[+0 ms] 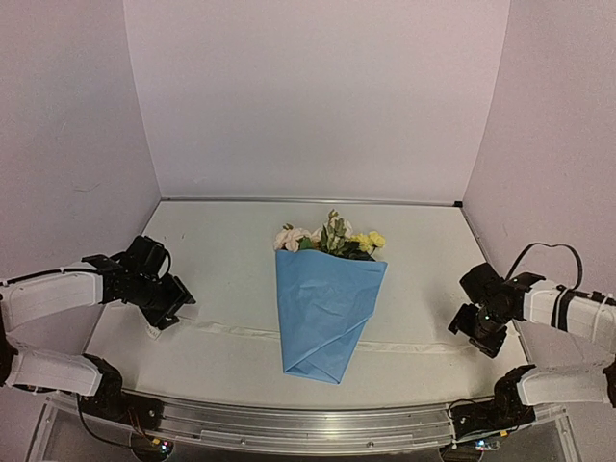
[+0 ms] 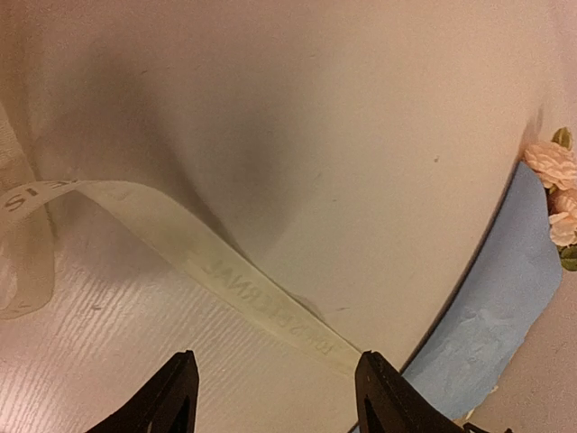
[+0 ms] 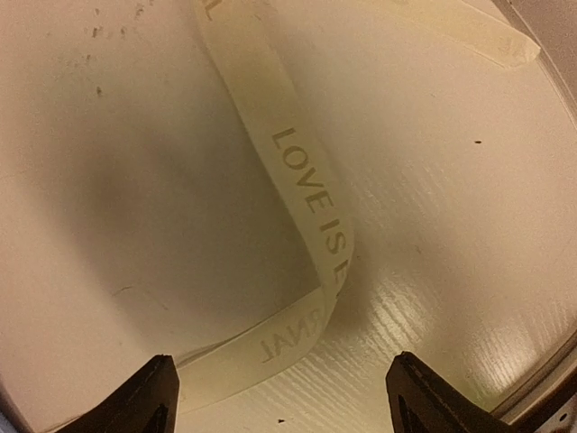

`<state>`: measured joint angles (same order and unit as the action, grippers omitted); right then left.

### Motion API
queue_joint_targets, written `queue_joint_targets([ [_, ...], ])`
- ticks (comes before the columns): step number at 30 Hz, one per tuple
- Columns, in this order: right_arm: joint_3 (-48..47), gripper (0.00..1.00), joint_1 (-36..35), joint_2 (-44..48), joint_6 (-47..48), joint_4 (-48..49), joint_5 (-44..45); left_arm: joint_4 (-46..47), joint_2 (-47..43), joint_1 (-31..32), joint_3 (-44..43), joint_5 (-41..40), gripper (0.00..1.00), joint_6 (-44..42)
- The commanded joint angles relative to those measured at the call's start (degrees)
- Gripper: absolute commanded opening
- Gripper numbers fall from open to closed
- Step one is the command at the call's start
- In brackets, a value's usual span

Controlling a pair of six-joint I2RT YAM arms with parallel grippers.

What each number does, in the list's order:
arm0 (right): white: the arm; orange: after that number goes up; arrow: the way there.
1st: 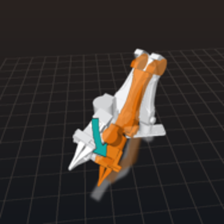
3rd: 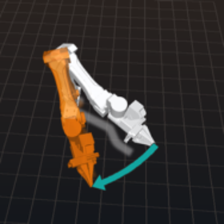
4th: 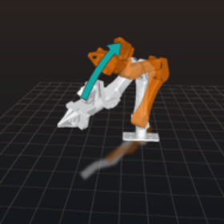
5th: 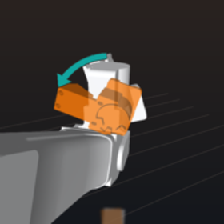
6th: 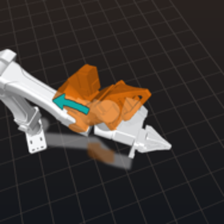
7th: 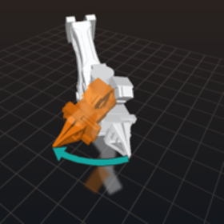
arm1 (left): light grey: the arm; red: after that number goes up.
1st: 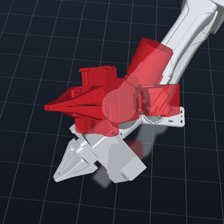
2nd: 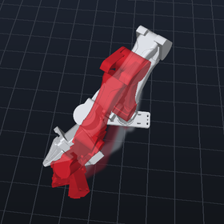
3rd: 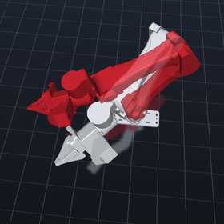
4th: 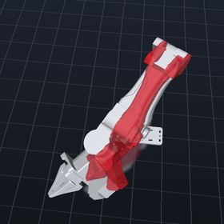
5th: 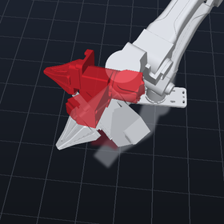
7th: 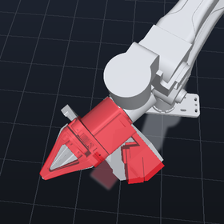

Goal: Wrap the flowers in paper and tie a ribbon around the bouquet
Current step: Pick up the ribbon at the center of the board.

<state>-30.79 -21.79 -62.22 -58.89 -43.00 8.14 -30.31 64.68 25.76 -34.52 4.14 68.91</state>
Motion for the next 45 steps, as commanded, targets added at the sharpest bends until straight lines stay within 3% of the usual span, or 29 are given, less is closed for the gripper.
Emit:
queue_joint_targets([
  [1, -0.8, 0.79, 2.8, -2.7, 2.5, 0.7, 0.7, -6.8, -0.9, 0.1, 1.0, -3.2, 0.62, 8.6],
  [6, 1.6, 0.78, 5.5, -3.7, 2.6, 5.4, -2.2, -9.6, 1.5, 0.1, -0.7, -6.4, 0.63, 13.1],
  [10, 2.0, 0.78, 5.8, -5.6, 2.8, 7.3, -3.3, -11.3, 2.4, -0.6, -1.6, -11.7, 0.73, 15.8],
  [15, 3.0, 0.77, 6.8, -7.0, 2.9, 10.1, -4.4, -2.6, 2.8, -4.0, 0.4, -12.6, 0.81, 14.1],
  [19, 3.6, 0.76, 7.4, -8.2, 3.1, 11.2, -5.5, 2.3, 4.9, -7.0, 1.7, -11.7, 0.81, 13.3],
  [26, 4.5, 0.70, 9.0, -7.9, 3.5, 12.0, -6.7, -1.9, 9.2, -9.6, -1.1, -15.6, 0.63, 13.6],
  [32, 4.7, 0.56, 9.7, -7.9, 3.6, 12.1, -7.6, -2.1, 13.1, -13.5, -3.4, -17.3, 0.62, 9.7],
  [35, 4.6, 0.48, 10.0, -7.9, 3.6, 12.1, -7.7, 0.4, 15.3, -14.9, -4.0, -16.6, 0.57, 7.5],
  [39, 4.4, 0.39, 10.2, -7.6, 3.7, 12.1, -7.7, 1.2, 18.3, -15.5, -5.5, -16.5, 0.42, 5.4],
  [45, 3.8, 0.18, 10.4, -7.9, 3.6, 12.1, -7.7, 3.2, 19.9, -15.8, -6.9, -17.4, 0.08, 1.7],
])
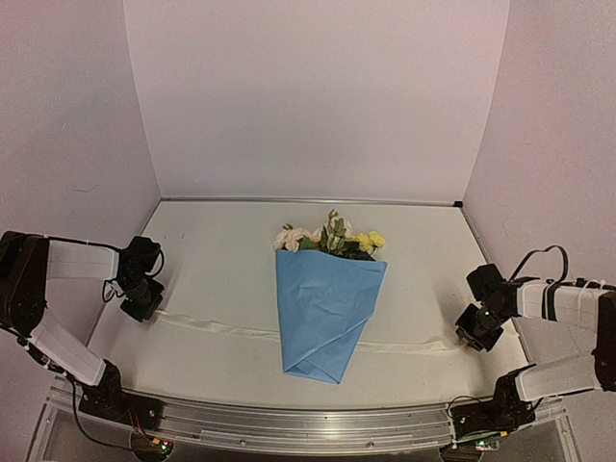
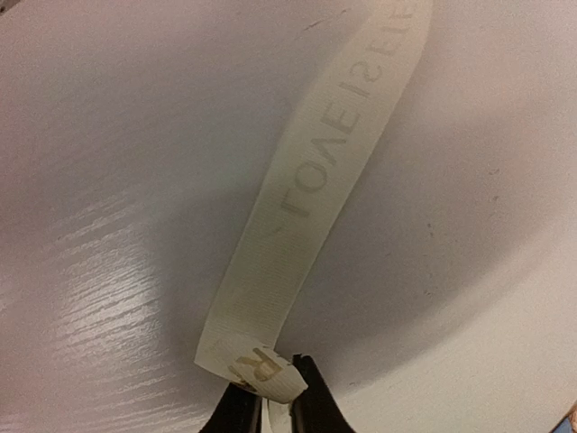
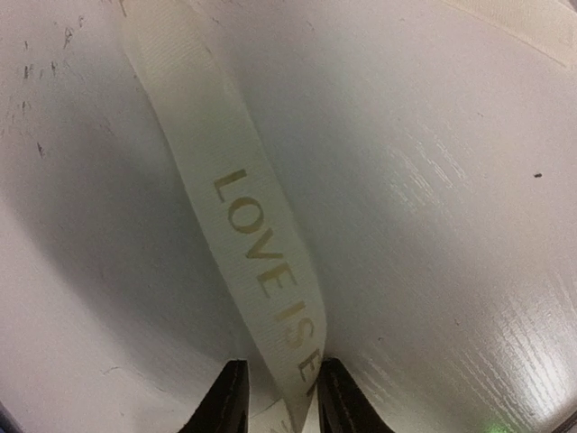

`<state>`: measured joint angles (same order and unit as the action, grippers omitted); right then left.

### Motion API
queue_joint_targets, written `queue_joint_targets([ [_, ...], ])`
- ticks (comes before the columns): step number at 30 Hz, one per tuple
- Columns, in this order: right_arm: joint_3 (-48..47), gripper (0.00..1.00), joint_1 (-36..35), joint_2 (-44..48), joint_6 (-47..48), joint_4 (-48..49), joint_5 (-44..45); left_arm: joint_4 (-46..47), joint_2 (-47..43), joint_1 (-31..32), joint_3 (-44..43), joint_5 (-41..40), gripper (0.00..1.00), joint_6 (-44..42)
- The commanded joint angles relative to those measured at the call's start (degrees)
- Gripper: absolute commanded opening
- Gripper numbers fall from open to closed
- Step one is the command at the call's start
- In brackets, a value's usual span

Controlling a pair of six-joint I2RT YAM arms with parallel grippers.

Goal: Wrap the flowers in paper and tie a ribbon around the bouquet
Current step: Pick up the ribbon at the center of the board, then move the ribbon to the center of the board.

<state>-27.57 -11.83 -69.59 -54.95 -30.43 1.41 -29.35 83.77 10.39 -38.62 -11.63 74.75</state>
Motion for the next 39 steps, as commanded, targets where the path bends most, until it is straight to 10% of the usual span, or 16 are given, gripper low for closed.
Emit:
queue_joint_targets([
  [1, 0.3, 0.14, 0.4, -0.7, -0.3, -0.4, -1.0, 2.4, 1.2, -0.4, -3.3, -2.1, 0.04, -5.1],
  [6, -2.1, 0.00, 1.4, -2.8, -0.4, -0.4, 0.6, 4.3, 1.7, -0.4, -6.0, -2.3, 0.00, -10.1],
  [23, -10.2, 0.00, 7.7, -2.0, 0.7, -1.4, -0.1, 17.9, 1.2, 1.1, -8.0, 9.9, 0.00, -21.9],
  [30, -14.9, 0.00, -3.7, -1.5, -0.7, -3.0, -1.0, 18.3, -7.6, 3.4, -2.4, 10.5, 0.00, -24.9],
  [39, -33.4, 0.00, -19.2, -24.0, -1.7, -0.1, -4.8, 20.7, -12.4, 8.8, -0.1, 11.3, 0.00, -27.0],
])
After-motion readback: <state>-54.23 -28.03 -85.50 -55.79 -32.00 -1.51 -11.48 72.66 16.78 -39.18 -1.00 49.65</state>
